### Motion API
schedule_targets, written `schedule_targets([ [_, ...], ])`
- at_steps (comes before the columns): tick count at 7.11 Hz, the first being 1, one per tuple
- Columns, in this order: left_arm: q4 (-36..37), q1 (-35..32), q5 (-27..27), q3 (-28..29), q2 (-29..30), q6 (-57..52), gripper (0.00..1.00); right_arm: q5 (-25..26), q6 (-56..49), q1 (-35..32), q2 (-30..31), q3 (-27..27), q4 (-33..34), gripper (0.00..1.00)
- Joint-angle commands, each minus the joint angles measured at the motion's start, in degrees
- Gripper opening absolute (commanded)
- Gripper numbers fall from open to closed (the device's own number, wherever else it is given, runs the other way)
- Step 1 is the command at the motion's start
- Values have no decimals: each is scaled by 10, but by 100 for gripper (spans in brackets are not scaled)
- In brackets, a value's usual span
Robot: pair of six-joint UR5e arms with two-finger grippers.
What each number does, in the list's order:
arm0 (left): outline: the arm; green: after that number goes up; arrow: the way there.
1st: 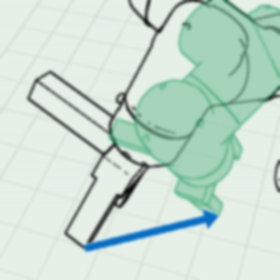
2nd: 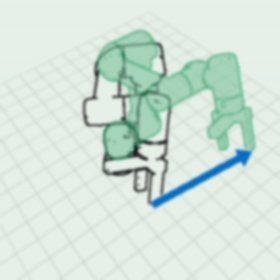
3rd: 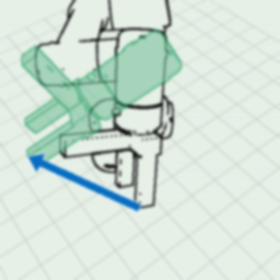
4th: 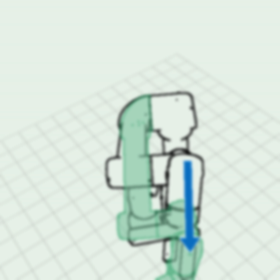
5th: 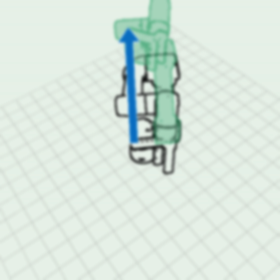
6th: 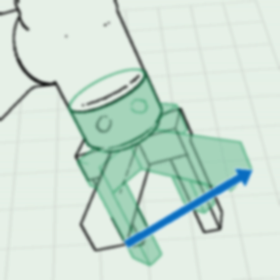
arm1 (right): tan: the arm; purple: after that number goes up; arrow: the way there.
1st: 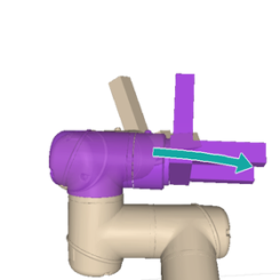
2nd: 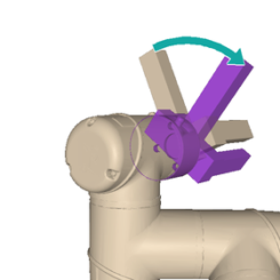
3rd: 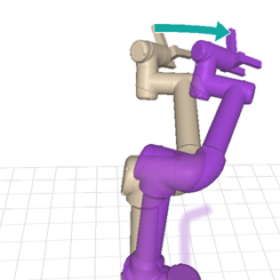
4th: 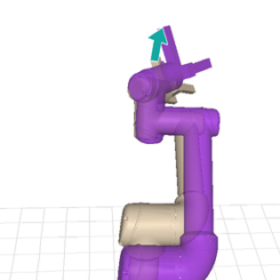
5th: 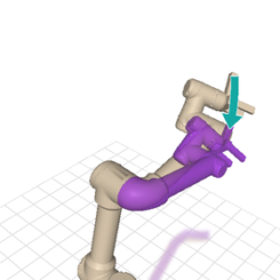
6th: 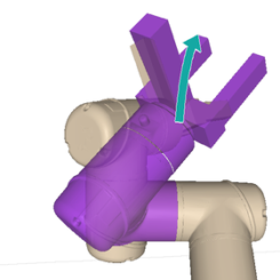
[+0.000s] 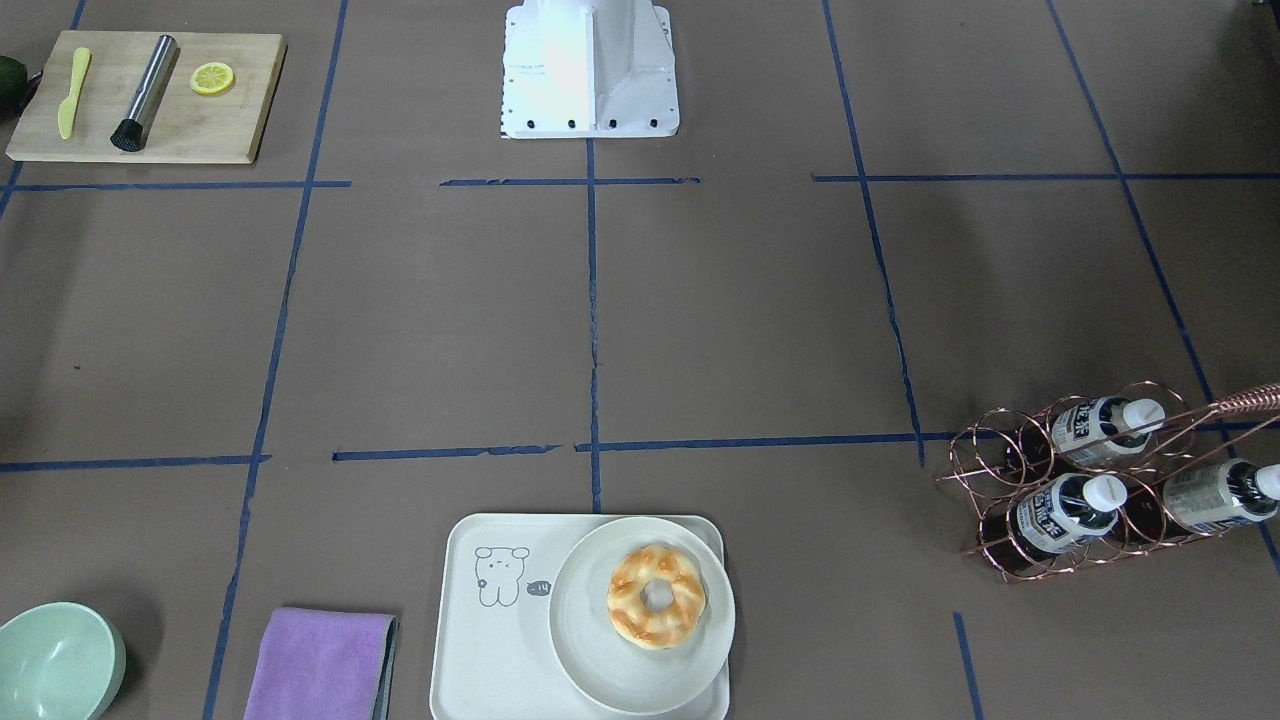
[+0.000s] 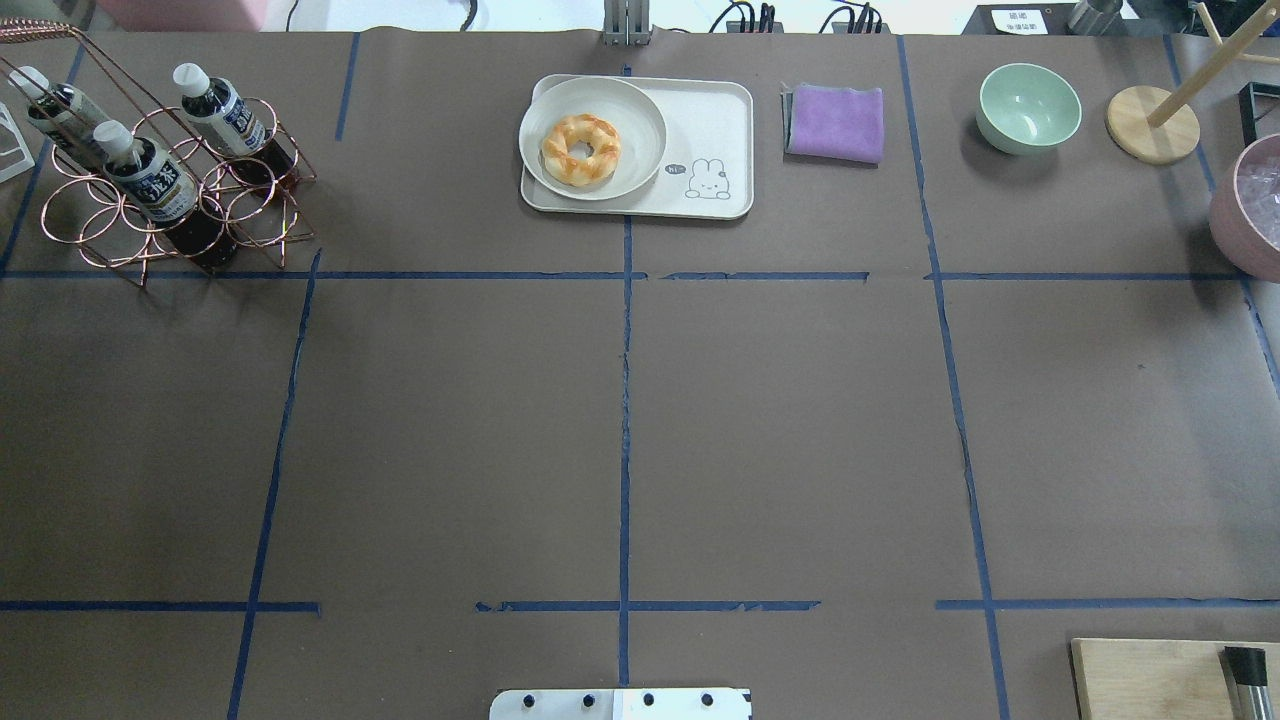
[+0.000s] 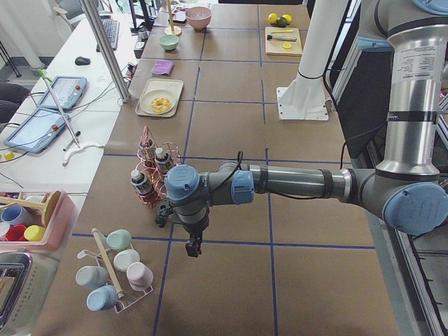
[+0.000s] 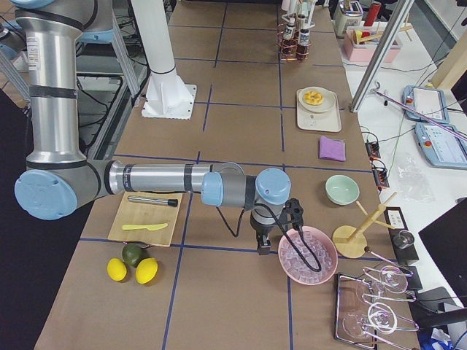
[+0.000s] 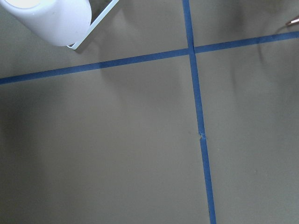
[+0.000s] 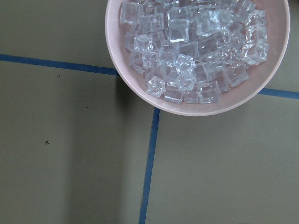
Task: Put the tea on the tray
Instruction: 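Move the left gripper toward the copper rack of tea bottles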
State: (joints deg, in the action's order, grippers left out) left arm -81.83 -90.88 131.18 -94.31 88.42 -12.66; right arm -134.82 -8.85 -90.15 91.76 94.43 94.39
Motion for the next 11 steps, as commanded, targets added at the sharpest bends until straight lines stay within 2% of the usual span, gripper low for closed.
schedule_targets([
  [1, 0, 1, 0, 0, 1, 0, 100, 0, 1, 1, 0, 0, 0, 100],
  [3, -2, 0, -2, -1, 1, -3, 100, 0, 1, 1, 0, 1, 0, 100],
  [4, -5, 2, -21, -3, 8, 0, 100, 0, 1, 0, 0, 1, 0, 100],
  [6, -52, 3, -39, -11, 51, 2, 100, 0, 1, 0, 0, 0, 0, 100],
  [8, -117, 4, -30, -32, 40, 11, 100, -1, 1, 0, 0, 0, 0, 100],
  [9, -192, 23, -29, -37, 20, 100, 100, -1, 1, 1, 0, 0, 0, 100],
  [10, -336, 68, -32, -46, -19, 230, 100, -1, 1, 0, 0, 0, 0, 100],
  [11, -472, 109, -39, -47, -33, 382, 100, 0, 1, 1, 0, 0, 0, 100],
])
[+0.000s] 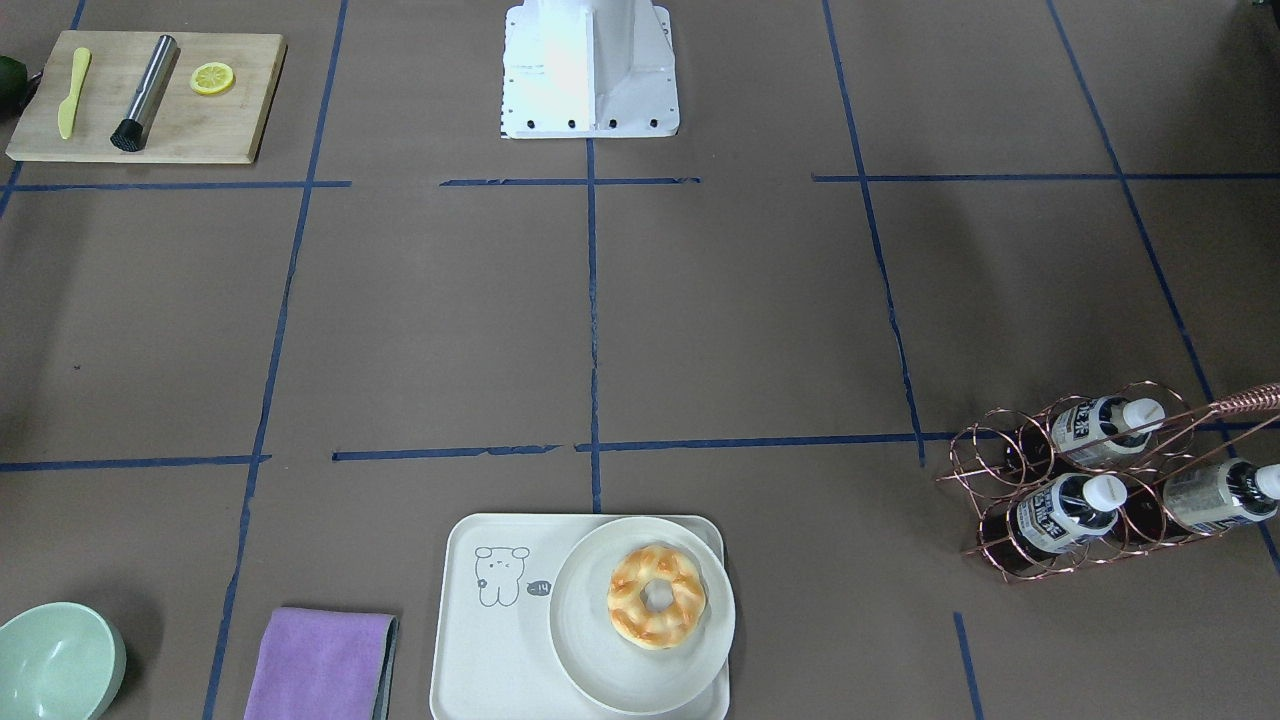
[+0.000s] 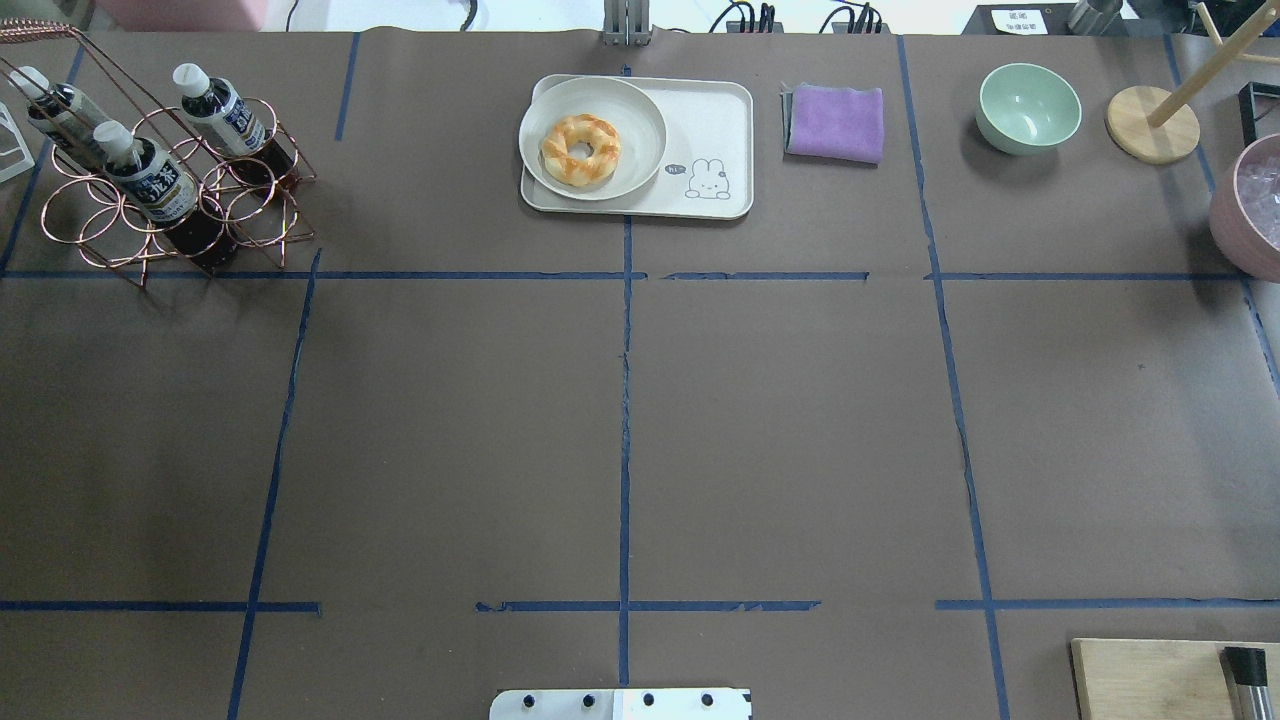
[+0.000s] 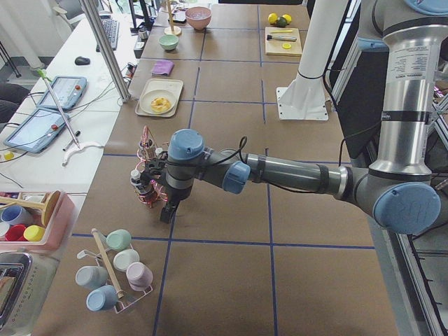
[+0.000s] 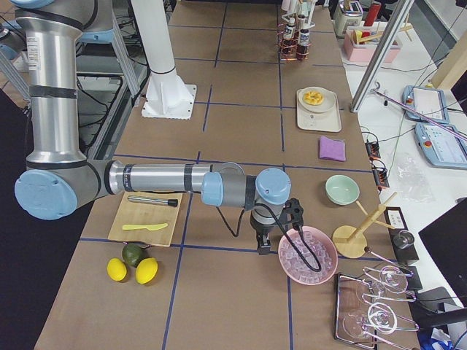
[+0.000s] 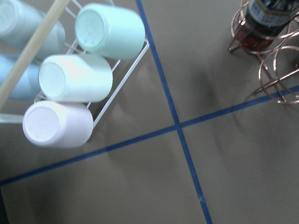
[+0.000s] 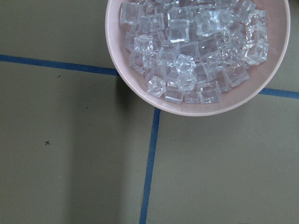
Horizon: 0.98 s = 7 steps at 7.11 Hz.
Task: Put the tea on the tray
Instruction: 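Move the left gripper toward the copper rack of tea bottles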
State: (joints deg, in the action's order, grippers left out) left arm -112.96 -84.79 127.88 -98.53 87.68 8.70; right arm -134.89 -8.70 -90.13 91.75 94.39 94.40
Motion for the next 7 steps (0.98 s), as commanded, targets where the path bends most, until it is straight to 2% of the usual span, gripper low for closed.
schedule_targets([
  [1, -207, 77, -16, -15, -25, 262, 100, 1, 0, 0, 0, 0, 0, 100],
  [3, -208, 175, -157, -94, -27, 376, 100, 1, 0, 0, 0, -1, 0, 100],
  [4, -208, 226, -248, -122, -27, 422, 100, 1, 0, 0, 0, -1, 0, 100],
  [7, -220, 355, -487, -117, -22, 475, 100, 1, 0, 0, 0, -3, 0, 100],
])
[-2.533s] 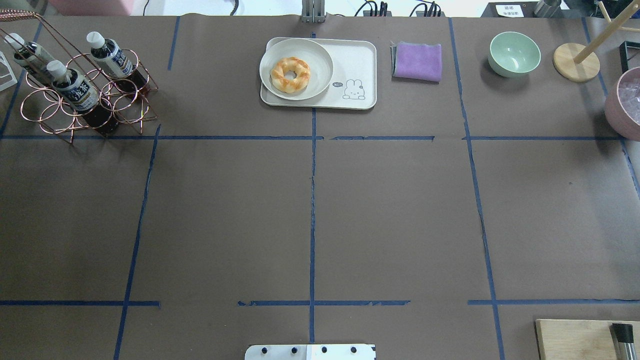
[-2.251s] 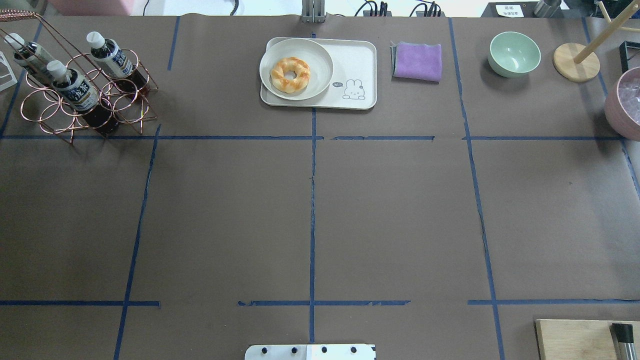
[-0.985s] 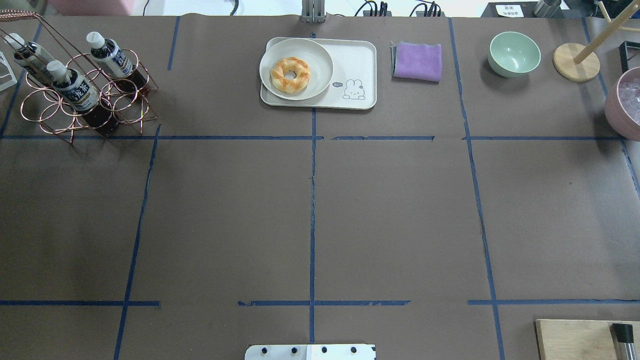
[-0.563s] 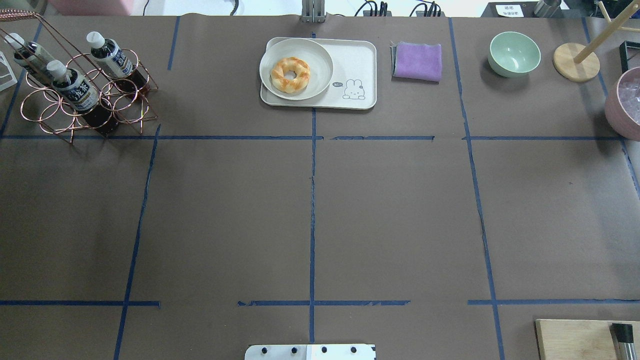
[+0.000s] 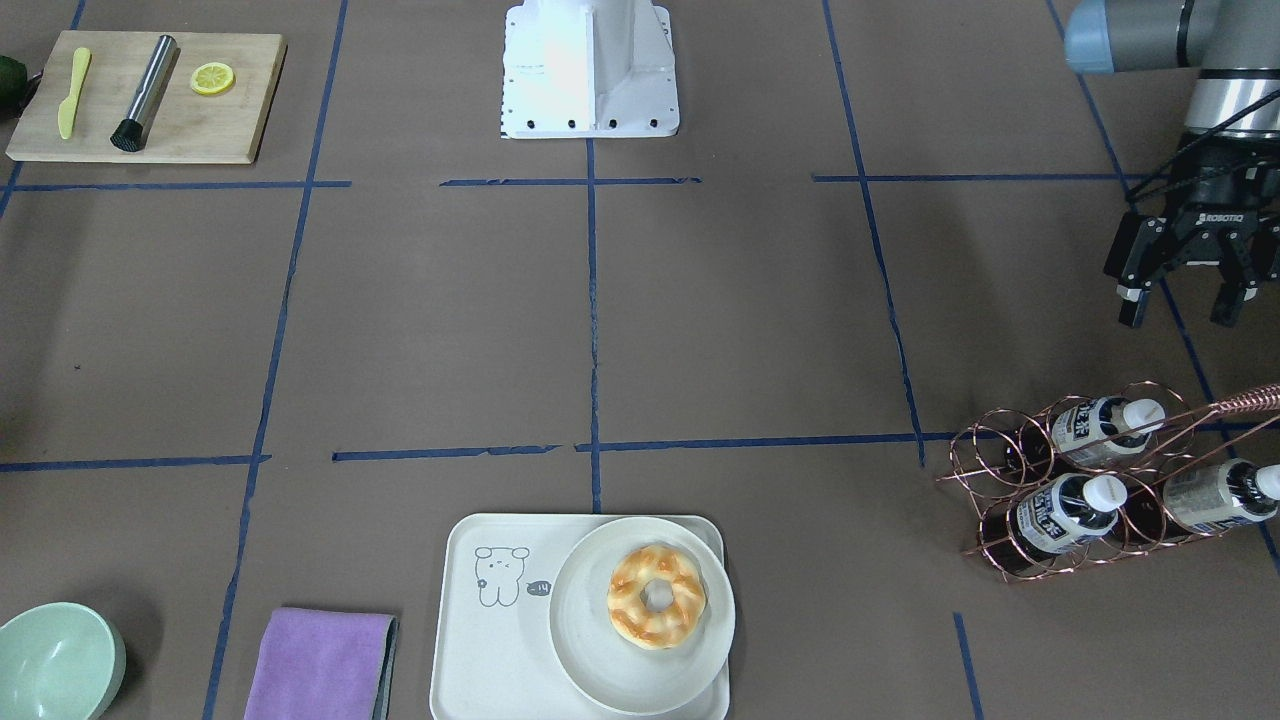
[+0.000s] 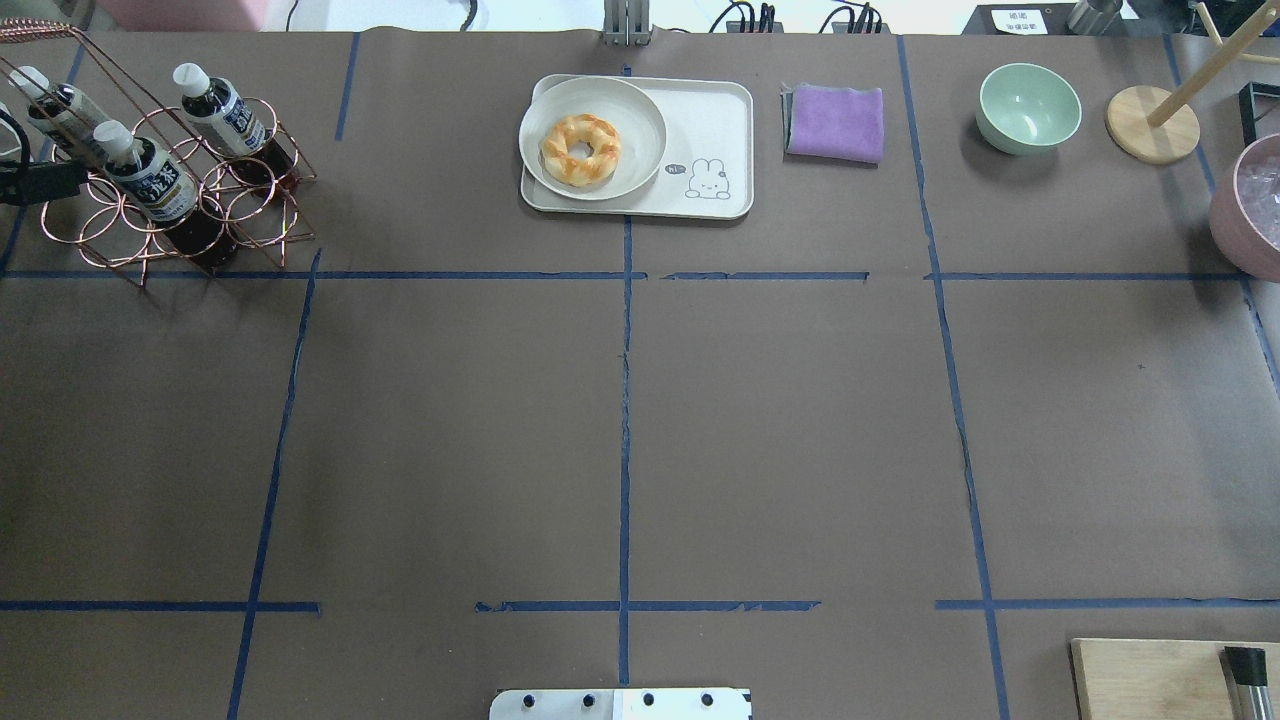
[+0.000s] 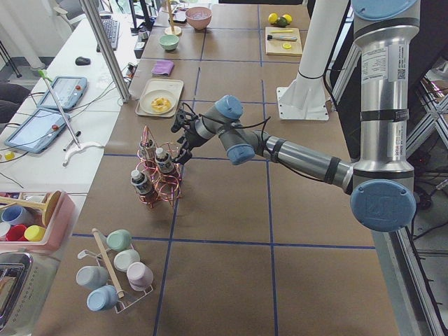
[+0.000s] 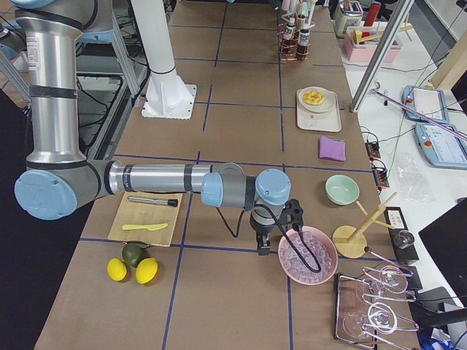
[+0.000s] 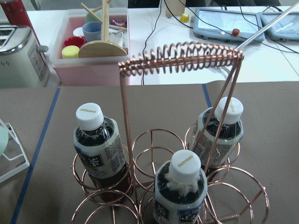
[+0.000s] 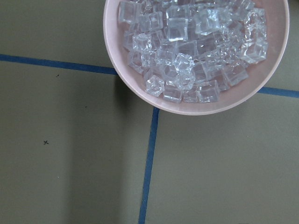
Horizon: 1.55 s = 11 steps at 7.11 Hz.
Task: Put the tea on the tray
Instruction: 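Move the left gripper toward the copper rack of tea bottles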
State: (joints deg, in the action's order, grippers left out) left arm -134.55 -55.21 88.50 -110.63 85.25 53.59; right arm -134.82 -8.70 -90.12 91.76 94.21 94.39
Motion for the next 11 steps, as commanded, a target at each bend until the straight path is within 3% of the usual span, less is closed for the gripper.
schedule_targets([
  [1, -4, 63, -110, 12, 6, 27, 98, 0, 0, 0, 0, -1, 0, 100],
  [2, -4, 63, -110, 29, 29, 27, 95, 0, 0, 0, 0, -1, 0, 100],
  [4, -13, 63, -110, 53, 52, 27, 77, 0, 0, 0, 0, -1, 0, 100],
  [11, -31, 45, -111, 83, 58, 19, 74, -1, 1, 0, -1, 0, 0, 100],
])
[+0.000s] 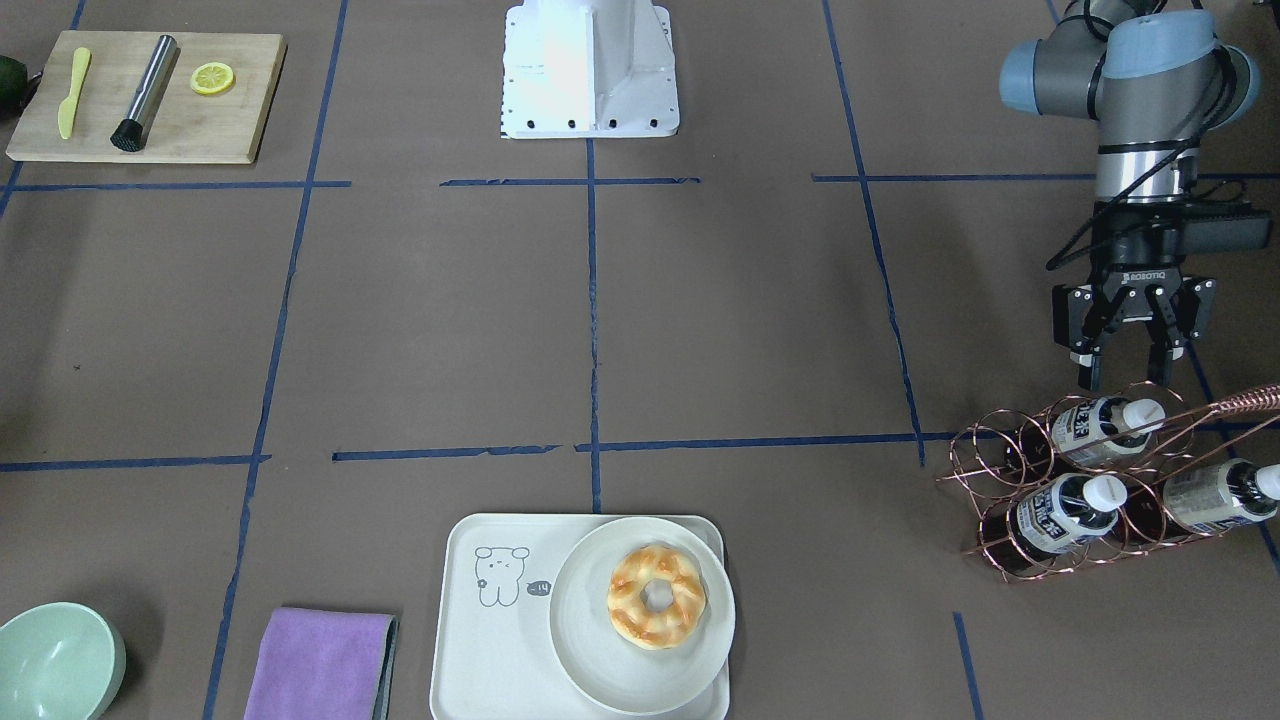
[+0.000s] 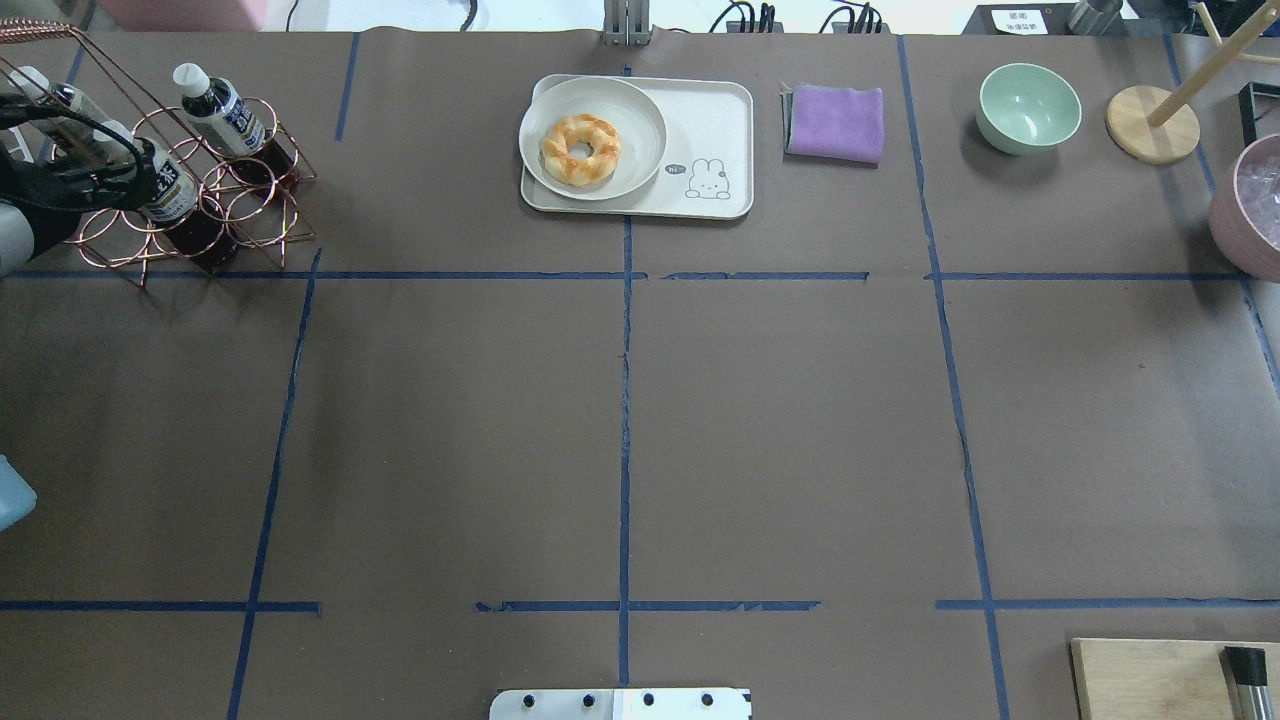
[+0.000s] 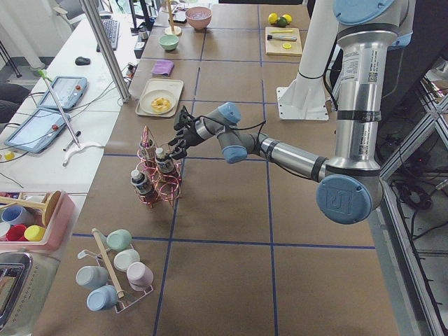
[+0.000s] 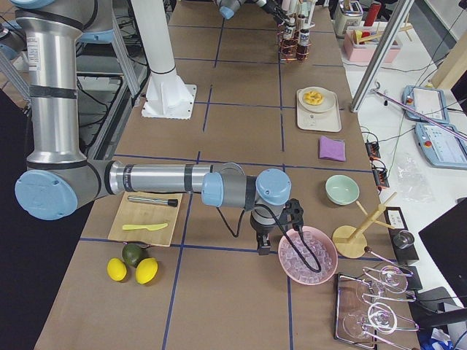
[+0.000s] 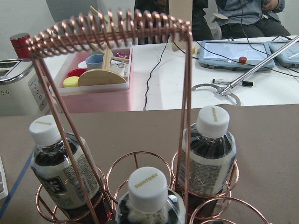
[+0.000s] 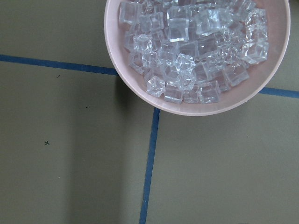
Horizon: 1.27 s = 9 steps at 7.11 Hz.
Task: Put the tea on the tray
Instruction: 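Grasp a tea bottle in the rack with the left gripper and lift it out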
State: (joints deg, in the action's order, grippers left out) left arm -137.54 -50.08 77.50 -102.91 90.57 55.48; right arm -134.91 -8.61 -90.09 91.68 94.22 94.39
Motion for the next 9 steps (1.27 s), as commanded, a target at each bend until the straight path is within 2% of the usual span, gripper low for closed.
schedule_targets([
  [1, -1, -18, 0, 15, 14, 1, 74, 1, 0, 0, 0, 0, 0, 100],
  [3, -1, -20, -1, 40, 43, 2, 74, 0, 1, 0, 0, 2, 0, 100],
  [9, -13, -34, 5, 43, 45, 2, 71, 0, 1, 0, -1, 3, 0, 100],
])
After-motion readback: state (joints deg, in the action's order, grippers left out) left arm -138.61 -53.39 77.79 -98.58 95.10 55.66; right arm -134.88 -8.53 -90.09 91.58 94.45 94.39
